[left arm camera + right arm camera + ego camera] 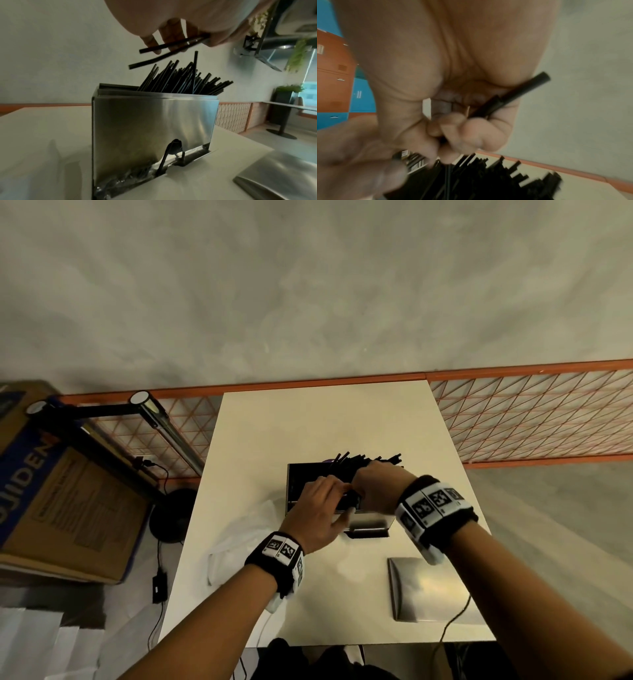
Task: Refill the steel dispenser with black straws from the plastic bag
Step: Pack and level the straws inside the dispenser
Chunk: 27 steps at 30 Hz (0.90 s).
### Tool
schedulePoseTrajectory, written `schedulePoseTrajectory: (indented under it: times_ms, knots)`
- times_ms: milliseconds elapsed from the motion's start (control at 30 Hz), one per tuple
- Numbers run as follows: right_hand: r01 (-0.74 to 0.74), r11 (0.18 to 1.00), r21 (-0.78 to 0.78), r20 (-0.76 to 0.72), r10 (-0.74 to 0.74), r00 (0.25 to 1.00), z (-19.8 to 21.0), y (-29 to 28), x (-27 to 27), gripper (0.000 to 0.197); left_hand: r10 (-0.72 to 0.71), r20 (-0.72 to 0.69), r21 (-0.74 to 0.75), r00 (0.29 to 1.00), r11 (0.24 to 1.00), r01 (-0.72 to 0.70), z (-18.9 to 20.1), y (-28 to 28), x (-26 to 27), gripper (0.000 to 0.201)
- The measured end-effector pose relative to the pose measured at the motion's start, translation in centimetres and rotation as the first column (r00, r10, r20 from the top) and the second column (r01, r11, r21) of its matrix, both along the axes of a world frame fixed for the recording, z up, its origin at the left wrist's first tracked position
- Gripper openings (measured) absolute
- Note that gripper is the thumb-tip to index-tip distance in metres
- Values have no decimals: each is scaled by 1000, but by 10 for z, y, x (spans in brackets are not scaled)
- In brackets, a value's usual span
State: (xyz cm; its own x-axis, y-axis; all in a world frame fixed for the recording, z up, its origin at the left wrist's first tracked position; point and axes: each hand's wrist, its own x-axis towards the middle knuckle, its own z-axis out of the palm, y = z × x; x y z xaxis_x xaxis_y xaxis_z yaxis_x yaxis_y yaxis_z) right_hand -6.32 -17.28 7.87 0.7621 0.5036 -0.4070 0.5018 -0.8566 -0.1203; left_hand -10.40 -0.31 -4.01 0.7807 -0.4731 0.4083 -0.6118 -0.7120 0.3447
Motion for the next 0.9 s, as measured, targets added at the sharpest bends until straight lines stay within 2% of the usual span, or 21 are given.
schedulePoseTrajectory:
  times_ms: [33, 100, 133, 200, 300, 367, 433, 467, 500, 533, 600, 700, 800, 900]
  knots:
    - [-12, 1000, -8, 14, 12, 1000, 0, 5, 4, 21, 9, -11, 0, 1000, 1000, -9, -4, -2, 3, 23]
    - [-16, 1000, -18, 41, 17, 999, 3, 14, 9, 12, 46, -65, -18, 997, 999, -47, -8, -3, 8, 13]
    - [-17, 1000, -17, 60, 18, 998, 5, 16, 11, 4, 68, -99, -44, 993, 996, -72, -9, -2, 11, 18]
    - [12, 1000, -7, 104, -11, 994, 12, 16, 15, 13, 107, -171, -104, 980, 987, -126, -10, -1, 14, 26]
    - [122, 980, 155, 154, -146, 977, 16, 1, 23, 15, 181, -270, -169, 946, 958, -231, -12, 1, 17, 18]
    - [260, 892, 370, 121, -323, 939, 10, -12, 27, 26, 227, -276, -183, 934, 942, -282, -17, 2, 21, 18]
    - [403, 715, 571, 28, -508, 861, -3, -22, 23, 38, 271, -313, -215, 910, 913, -346, -26, 3, 25, 21]
    - [461, 631, 623, -23, -574, 818, -12, -24, 19, 38, 285, -344, -244, 895, 893, -378, -29, 4, 26, 21]
    - [503, 593, 628, -64, -605, 794, -23, -24, 13, 35, 288, -371, -268, 883, 877, -399, -32, 3, 28, 21]
    - [520, 604, 604, -86, -599, 796, -35, -22, 7, 30, 282, -392, -281, 876, 870, -406, -34, 3, 29, 20]
    - [495, 683, 536, -92, -536, 839, -59, -13, -9, 22, 248, -406, -272, 880, 886, -375, -36, 3, 30, 17]
    - [420, 732, 537, -32, -480, 877, -84, -1, -21, 12, 207, -422, -228, 883, 918, -324, -37, 5, 32, 21]
    - [401, 737, 544, 5, -481, 877, -89, 1, -16, 4, 208, -439, -235, 874, 913, -335, -34, 7, 31, 31]
    - [374, 699, 610, 12, -480, 877, -77, -4, -6, 5, 198, -486, -267, 851, 894, -360, -34, 9, 32, 42]
